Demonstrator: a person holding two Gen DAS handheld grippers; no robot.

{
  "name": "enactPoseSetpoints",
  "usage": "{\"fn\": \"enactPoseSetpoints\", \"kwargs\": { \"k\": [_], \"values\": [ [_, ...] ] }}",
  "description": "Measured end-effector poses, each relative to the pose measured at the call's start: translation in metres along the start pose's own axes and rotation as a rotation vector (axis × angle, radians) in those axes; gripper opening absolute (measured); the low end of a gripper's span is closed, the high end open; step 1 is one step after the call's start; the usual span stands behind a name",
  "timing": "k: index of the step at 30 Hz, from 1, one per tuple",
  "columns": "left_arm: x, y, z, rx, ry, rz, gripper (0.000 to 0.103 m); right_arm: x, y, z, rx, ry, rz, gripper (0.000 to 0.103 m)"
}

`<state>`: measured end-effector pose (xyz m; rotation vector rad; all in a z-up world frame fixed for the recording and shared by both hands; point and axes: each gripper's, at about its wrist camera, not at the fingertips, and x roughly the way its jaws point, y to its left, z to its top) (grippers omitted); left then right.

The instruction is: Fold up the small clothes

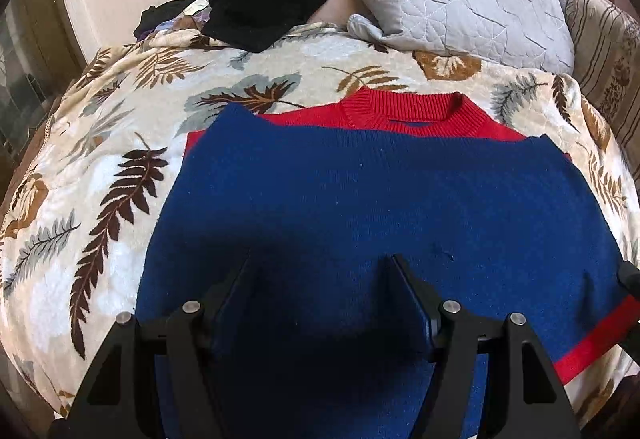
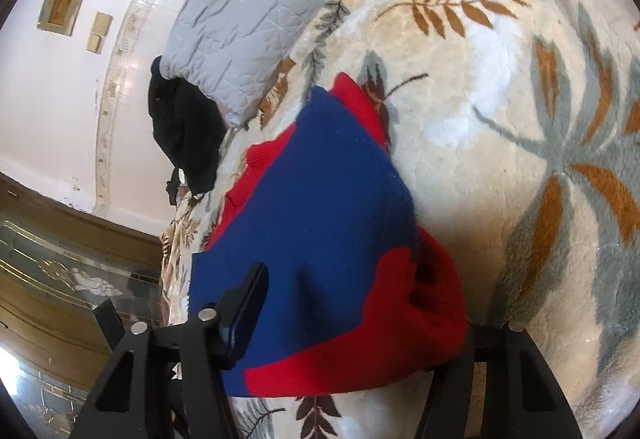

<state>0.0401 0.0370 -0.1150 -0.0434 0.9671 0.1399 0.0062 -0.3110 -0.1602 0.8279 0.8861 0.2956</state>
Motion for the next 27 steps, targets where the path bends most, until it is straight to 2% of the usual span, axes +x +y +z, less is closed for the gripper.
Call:
{"fn": "enactPoseSetpoints", "kwargs": {
  "k": [5,9,10,11,12,13,14,15,17,19,20,22,25,27],
  "values": [
    [0.001,-0.002,0.001,-0.001,0.010,-0.002,0.070,0.014,-0.009,0.001,0.015,0.029,-0.035,0.065],
    [-0.024,-0.002,0.003,-0.010,-0.090,-0.041,0.072,0.009,-0.004,0.003,-0.008,0.010,-0.034,0.065],
    [-0.022,-0.004,0.002,-0.003,-0.099,-0.040,0.074,0.010,-0.004,0.003,-0.009,0.011,-0.043,0.065],
    [-0.011,-0.009,0.000,0.024,-0.067,-0.028,0.074,0.014,-0.006,0.004,-0.008,0.014,-0.053,0.066],
    [0.013,-0.017,-0.005,0.077,0.021,0.011,0.075,0.017,-0.008,0.004,-0.020,0.014,-0.065,0.060],
    [0.024,-0.021,-0.008,0.110,0.036,0.030,0.077,0.019,-0.008,0.004,-0.037,0.014,-0.102,0.038],
    [0.021,-0.025,-0.011,0.138,-0.028,0.048,0.077,0.020,-0.008,0.005,-0.039,0.024,-0.119,0.027],
    [0.018,-0.028,-0.011,0.158,-0.031,0.059,0.077,0.020,-0.007,0.006,-0.045,0.037,-0.121,0.025],
    [0.018,-0.023,-0.008,0.126,-0.011,0.034,0.076,0.017,0.005,0.008,-0.098,0.032,-0.156,0.019],
    [0.016,-0.015,-0.005,0.102,0.005,-0.013,0.076,0.009,0.033,0.010,-0.170,-0.004,-0.184,0.017],
    [0.011,-0.006,-0.003,0.067,0.008,-0.059,0.075,0.005,0.049,0.011,-0.222,-0.027,-0.193,0.016],
    [-0.001,0.020,-0.003,-0.030,-0.009,-0.126,0.075,-0.003,0.107,0.007,-0.386,-0.095,-0.200,0.014],
    [-0.029,0.082,-0.011,-0.217,-0.069,-0.179,0.075,0.000,0.196,-0.016,-0.612,-0.153,-0.147,0.011],
    [-0.046,0.132,-0.024,-0.344,-0.101,-0.190,0.075,0.020,0.240,-0.044,-0.748,-0.137,-0.111,0.011]
  ]
}}
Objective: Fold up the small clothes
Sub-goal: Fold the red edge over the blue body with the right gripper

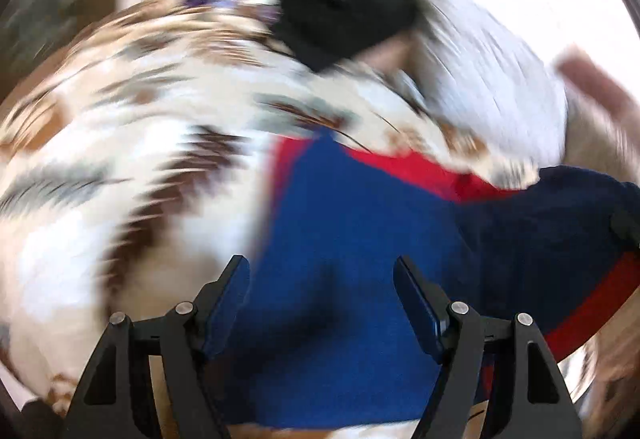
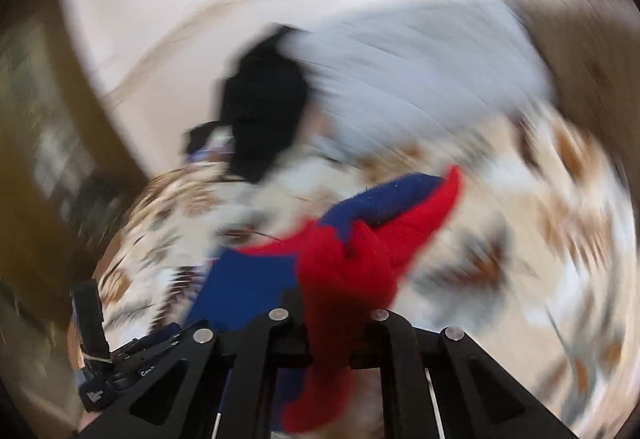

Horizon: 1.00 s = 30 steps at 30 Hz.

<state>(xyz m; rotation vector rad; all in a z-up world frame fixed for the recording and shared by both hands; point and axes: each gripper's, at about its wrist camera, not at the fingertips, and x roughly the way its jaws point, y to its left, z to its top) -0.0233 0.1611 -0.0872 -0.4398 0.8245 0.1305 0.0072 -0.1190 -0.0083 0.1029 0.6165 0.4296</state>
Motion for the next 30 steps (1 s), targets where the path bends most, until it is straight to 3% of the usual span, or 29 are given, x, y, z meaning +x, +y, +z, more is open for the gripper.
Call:
{"fn": "enactPoseSetpoints", "kwargs": {
  "k": [2,4,6,8,11,13,17,20,21,22,23,24,25,28,29,30],
  "values": [
    [-0.015,0.035,0.002,-0.073,-0.026,0.004,0.075,0.032,0.055,-0.013,-0.133,0.062,0.072,0.011],
    [-0.019,0.060,0.005,-0.128,-0.011,-0.009,0.074,0.087,0.094,-0.051,-0.224,0.208,0.123,0.011],
    [-0.014,0.073,0.009,-0.148,0.016,-0.031,0.073,0.131,0.099,-0.085,-0.201,0.361,0.154,0.011],
    [-0.010,0.071,0.011,-0.135,0.034,-0.078,0.073,0.133,0.098,-0.096,-0.198,0.334,0.168,0.011],
    [0.002,0.054,0.021,-0.080,0.061,-0.151,0.073,0.126,0.086,-0.079,-0.141,0.319,0.201,0.011],
    [0.010,0.039,0.027,-0.067,0.089,-0.237,0.073,0.123,0.080,-0.073,-0.119,0.306,0.220,0.010],
    [0.040,0.010,0.044,-0.066,0.199,-0.340,0.073,0.106,0.090,-0.068,-0.115,0.255,0.240,0.010],
    [0.065,-0.013,0.050,-0.026,0.274,-0.339,0.073,0.094,0.090,-0.067,-0.118,0.230,0.252,0.010],
    [0.078,-0.020,0.051,-0.013,0.307,-0.339,0.071,0.093,0.090,-0.067,-0.124,0.226,0.257,0.010],
    [0.085,-0.022,0.050,-0.015,0.327,-0.332,0.043,0.093,0.090,-0.068,-0.126,0.227,0.262,0.010],
    [0.096,-0.024,0.051,-0.022,0.355,-0.326,0.027,0.093,0.090,-0.069,-0.126,0.232,0.265,0.010],
    [0.101,-0.026,0.052,-0.024,0.360,-0.326,0.021,0.092,0.089,-0.071,-0.123,0.239,0.269,0.010],
    [0.095,-0.027,0.053,-0.011,0.328,-0.319,0.018,0.091,0.090,-0.073,-0.123,0.239,0.277,0.010],
    [0.032,-0.047,0.049,0.189,0.052,-0.309,0.018,0.079,0.097,-0.073,-0.142,0.184,0.322,0.011],
    [0.031,-0.044,0.046,0.199,0.035,-0.275,0.018,0.078,0.100,-0.074,-0.144,0.178,0.332,0.014],
    [0.043,-0.038,0.044,0.177,0.071,-0.244,0.018,0.084,0.103,-0.077,-0.147,0.193,0.337,0.014]
  ]
}}
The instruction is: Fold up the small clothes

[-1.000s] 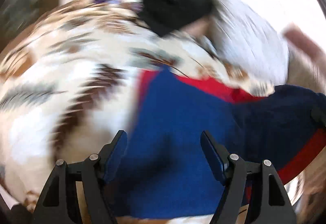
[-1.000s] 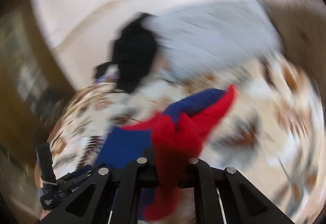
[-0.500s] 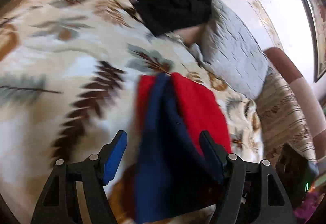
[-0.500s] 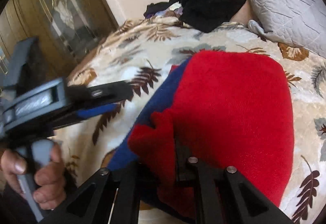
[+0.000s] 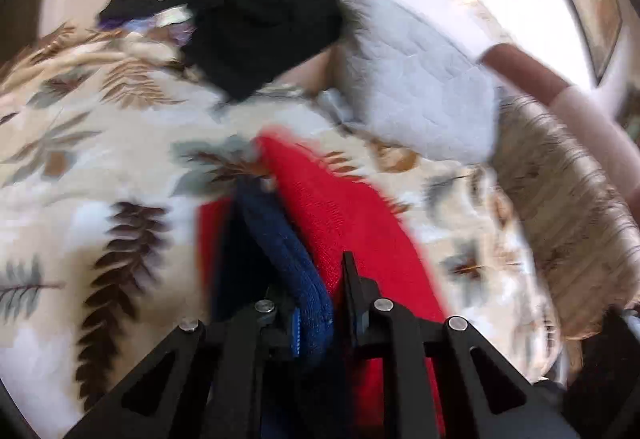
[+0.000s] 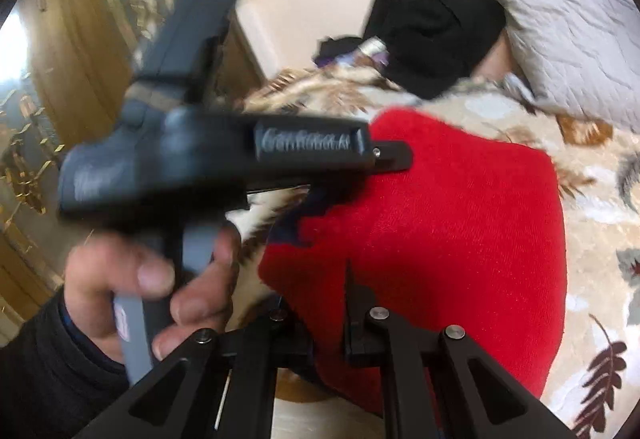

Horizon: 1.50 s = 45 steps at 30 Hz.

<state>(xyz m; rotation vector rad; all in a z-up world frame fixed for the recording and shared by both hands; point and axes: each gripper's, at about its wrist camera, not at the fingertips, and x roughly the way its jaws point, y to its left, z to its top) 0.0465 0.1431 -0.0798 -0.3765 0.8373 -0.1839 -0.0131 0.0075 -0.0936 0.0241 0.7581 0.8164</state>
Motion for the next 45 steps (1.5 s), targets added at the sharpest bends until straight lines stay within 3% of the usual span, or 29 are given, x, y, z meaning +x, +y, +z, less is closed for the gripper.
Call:
{"fn": "enactPoseSetpoints", "kwargs": {
  "k": [2,3,6,8,10,13,14,15,16,17,18,19,21,22,24,26,28,30,32,33,34,36,39,41,43,45],
  "values": [
    [0.035,0.032,-0.011,-0.096,0.109,0.062,0.020,0.027,-0.003,-0.009,0.012,0.112,0.021,0.020],
    [0.038,0.041,-0.015,-0.121,0.097,0.043,0.024,0.039,-0.006,-0.017,0.027,0.178,0.026,0.026],
    [0.031,0.035,-0.013,-0.099,0.077,0.035,0.023,0.026,-0.011,-0.028,0.043,0.132,0.038,0.029],
    [0.035,0.035,-0.014,-0.088,0.082,0.043,0.023,0.018,-0.017,-0.028,0.088,0.129,0.062,0.038],
    [0.035,0.040,-0.014,-0.126,0.084,0.022,0.024,0.003,-0.021,-0.032,0.125,0.108,0.086,0.056],
    [0.026,0.036,-0.011,-0.143,0.091,0.038,0.025,-0.024,-0.021,-0.036,0.157,0.063,0.090,0.062],
    [0.019,0.032,-0.012,-0.143,0.081,0.041,0.025,-0.035,-0.023,-0.037,0.172,0.041,0.095,0.069],
    [0.006,0.032,-0.016,-0.134,0.073,0.033,0.031,-0.046,-0.026,-0.040,0.193,0.013,0.101,0.072],
    [-0.004,0.032,-0.021,-0.120,0.070,0.031,0.041,-0.056,-0.031,-0.043,0.214,-0.008,0.091,0.074],
    [-0.008,0.032,-0.028,-0.108,0.067,0.051,0.041,-0.060,-0.035,-0.045,0.230,-0.017,0.079,0.074],
    [-0.003,0.036,-0.036,-0.102,0.100,0.094,0.038,-0.066,-0.041,-0.049,0.251,-0.028,0.068,0.074],
    [0.000,0.042,-0.043,-0.109,0.123,0.086,0.033,-0.068,-0.046,-0.051,0.271,-0.032,0.062,0.074],
    [-0.003,0.053,-0.045,-0.175,0.103,0.052,0.029,-0.072,-0.059,-0.055,0.323,-0.027,0.048,0.074],
    [-0.011,0.050,-0.043,-0.187,0.090,0.058,0.020,-0.076,-0.066,-0.056,0.350,-0.030,0.042,0.074],
    [-0.024,0.038,-0.041,-0.157,0.063,0.089,0.011,-0.082,-0.078,-0.056,0.387,-0.048,0.035,0.076],
    [-0.037,0.028,-0.045,-0.143,0.038,0.096,0.015,-0.085,-0.096,-0.056,0.454,-0.058,0.014,0.082],
    [-0.047,0.022,-0.048,-0.148,0.010,0.086,0.037,-0.078,-0.119,-0.055,0.549,-0.055,0.046,0.084],
    [-0.058,0.011,-0.051,-0.143,-0.042,0.046,0.047,-0.065,-0.139,-0.049,0.618,-0.037,0.081,0.084],
    [-0.047,0.000,-0.058,-0.079,-0.021,0.096,0.047,-0.049,-0.157,-0.046,0.694,-0.019,0.145,0.084],
    [-0.027,0.003,-0.064,-0.059,0.050,0.188,0.035,-0.033,-0.166,-0.046,0.740,0.012,0.207,0.084],
    [-0.012,0.012,-0.072,-0.066,0.106,0.243,0.029,-0.012,-0.170,-0.046,0.774,0.089,0.271,0.077],
    [-0.009,0.018,-0.082,-0.063,0.072,0.257,0.029,0.005,-0.160,-0.045,0.691,0.194,0.188,0.045],
    [-0.015,0.015,-0.081,-0.060,0.070,0.267,0.026,-0.017,-0.127,-0.025,0.474,0.185,0.041,0.037],
    [-0.013,0.021,-0.083,-0.073,0.068,0.254,0.026,-0.016,-0.128,-0.025,0.469,0.193,0.035,0.038],
    [-0.012,0.020,-0.083,-0.069,0.068,0.255,0.026,-0.014,-0.145,-0.030,0.555,0.195,0.081,0.062],
    [-0.013,0.020,-0.083,-0.063,0.066,0.247,0.027,-0.026,-0.167,-0.029,0.665,0.095,0.102,0.071]
  ]
}}
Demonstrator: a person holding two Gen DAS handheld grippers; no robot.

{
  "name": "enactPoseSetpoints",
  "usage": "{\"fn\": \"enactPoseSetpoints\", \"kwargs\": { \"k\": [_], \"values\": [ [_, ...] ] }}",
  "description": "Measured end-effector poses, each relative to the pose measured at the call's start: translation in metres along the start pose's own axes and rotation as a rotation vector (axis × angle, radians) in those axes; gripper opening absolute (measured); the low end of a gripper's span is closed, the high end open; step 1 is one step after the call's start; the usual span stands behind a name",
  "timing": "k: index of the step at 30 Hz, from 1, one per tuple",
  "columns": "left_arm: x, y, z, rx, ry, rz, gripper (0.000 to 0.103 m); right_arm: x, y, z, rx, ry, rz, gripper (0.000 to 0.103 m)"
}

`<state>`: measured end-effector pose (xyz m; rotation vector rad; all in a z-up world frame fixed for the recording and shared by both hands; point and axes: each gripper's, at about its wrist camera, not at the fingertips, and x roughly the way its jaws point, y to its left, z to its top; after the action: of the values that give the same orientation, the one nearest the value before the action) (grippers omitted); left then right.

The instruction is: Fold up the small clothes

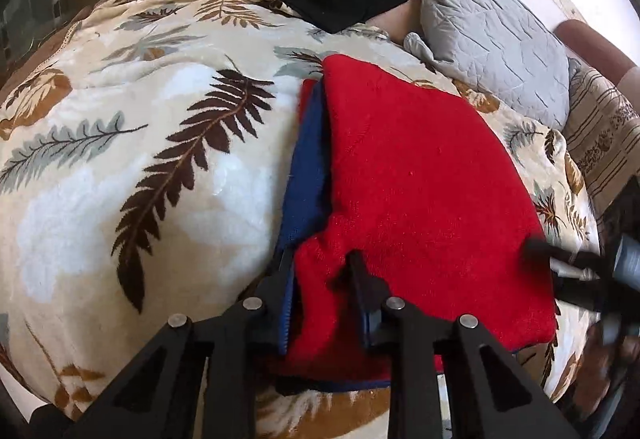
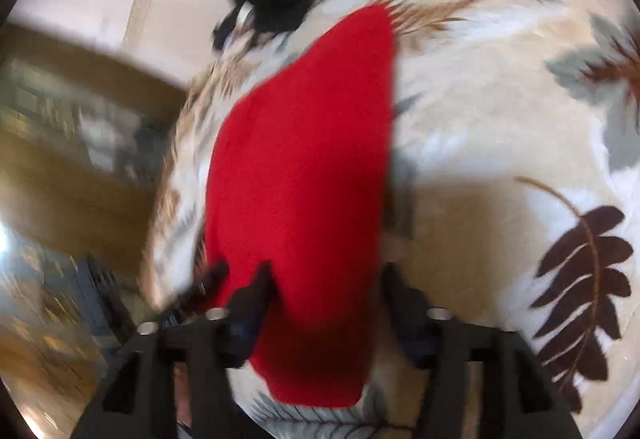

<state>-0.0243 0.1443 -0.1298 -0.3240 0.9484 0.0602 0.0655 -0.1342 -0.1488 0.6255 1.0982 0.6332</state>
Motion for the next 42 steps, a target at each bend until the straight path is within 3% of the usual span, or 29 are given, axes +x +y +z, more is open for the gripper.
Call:
{"fn": "enactPoseSetpoints", "kwargs": {
  "k": [3,5,6,7,9,10,12,15,17,20,21,22,24,26,27,28,30,33,34,35,39,41,42],
  "values": [
    [0.001,0.004,0.000,-0.008,0.001,-0.015,0.027,0.002,-0.014,0.029,0.103,-0.064,0.060,0.081],
    [0.002,0.002,-0.002,-0.004,-0.003,-0.008,0.028,0.040,-0.022,0.054,0.160,0.049,0.096,0.080],
    [0.002,0.001,-0.002,0.003,-0.006,-0.005,0.028,0.050,-0.023,0.058,0.167,0.077,0.104,0.058],
    [0.002,0.002,-0.003,0.006,-0.007,-0.006,0.028,0.055,-0.016,0.062,0.147,0.087,0.076,0.049],
    [0.002,0.005,-0.002,-0.004,-0.003,-0.015,0.028,0.042,0.028,0.058,-0.068,0.034,-0.051,0.044],
    [0.002,0.006,-0.003,-0.009,-0.003,-0.022,0.028,0.036,0.044,0.052,-0.150,-0.004,-0.105,0.043],
    [0.004,0.005,-0.003,-0.006,-0.005,-0.022,0.028,0.049,0.031,0.053,-0.113,0.029,-0.160,0.045],
    [0.003,0.002,-0.004,0.015,-0.013,-0.014,0.028,0.042,0.006,0.051,0.036,0.010,-0.082,0.072],
    [0.004,0.005,-0.003,0.009,-0.011,-0.027,0.028,0.031,0.005,0.038,0.039,0.016,-0.051,0.079],
    [0.003,0.004,-0.004,0.007,-0.013,-0.021,0.028,0.027,0.001,0.015,0.086,0.050,-0.013,0.079],
    [0.003,0.003,-0.004,0.009,-0.015,-0.016,0.028,0.034,0.005,0.005,0.034,0.091,-0.017,0.073],
    [0.003,0.003,-0.004,0.008,-0.013,-0.015,0.028,0.038,0.012,-0.002,-0.036,0.100,-0.049,0.051],
    [0.003,0.004,-0.004,0.005,-0.007,-0.017,0.028,0.036,0.025,-0.003,-0.065,0.078,-0.089,0.047],
    [0.004,0.005,-0.002,-0.006,0.000,-0.023,0.028,0.032,0.039,-0.001,-0.118,0.052,-0.143,0.046],
    [0.004,0.006,-0.002,-0.013,0.001,-0.024,0.028,0.032,0.041,-0.003,-0.124,0.044,-0.160,0.051],
    [0.004,0.006,-0.002,-0.015,0.001,-0.026,0.028,0.031,0.038,-0.006,-0.100,0.041,-0.161,0.062],
    [0.004,0.005,-0.003,-0.008,-0.002,-0.018,0.028,0.024,0.033,-0.015,-0.074,0.055,-0.119,0.075],
    [0.005,0.004,-0.003,-0.002,-0.005,-0.011,0.028,0.017,0.036,-0.045,-0.122,0.082,-0.097,0.072],
    [0.005,0.004,-0.003,-0.003,-0.006,-0.010,0.028,0.022,0.037,-0.050,-0.154,0.095,-0.134,0.044],
    [0.006,0.003,-0.004,-0.002,-0.005,-0.009,0.028,0.027,0.037,-0.054,-0.176,0.093,-0.173,0.039],
    [0.006,0.003,-0.004,0.008,-0.008,-0.006,0.028,0.025,0.040,-0.050,-0.188,0.086,-0.191,0.037],
    [0.006,0.004,-0.005,0.005,-0.009,-0.009,0.028,0.025,0.037,-0.051,-0.175,0.086,-0.180,0.042],
    [0.006,0.004,-0.005,0.006,-0.011,-0.008,0.028,0.024,0.033,-0.051,-0.145,0.080,-0.153,0.051]
  ]
}}
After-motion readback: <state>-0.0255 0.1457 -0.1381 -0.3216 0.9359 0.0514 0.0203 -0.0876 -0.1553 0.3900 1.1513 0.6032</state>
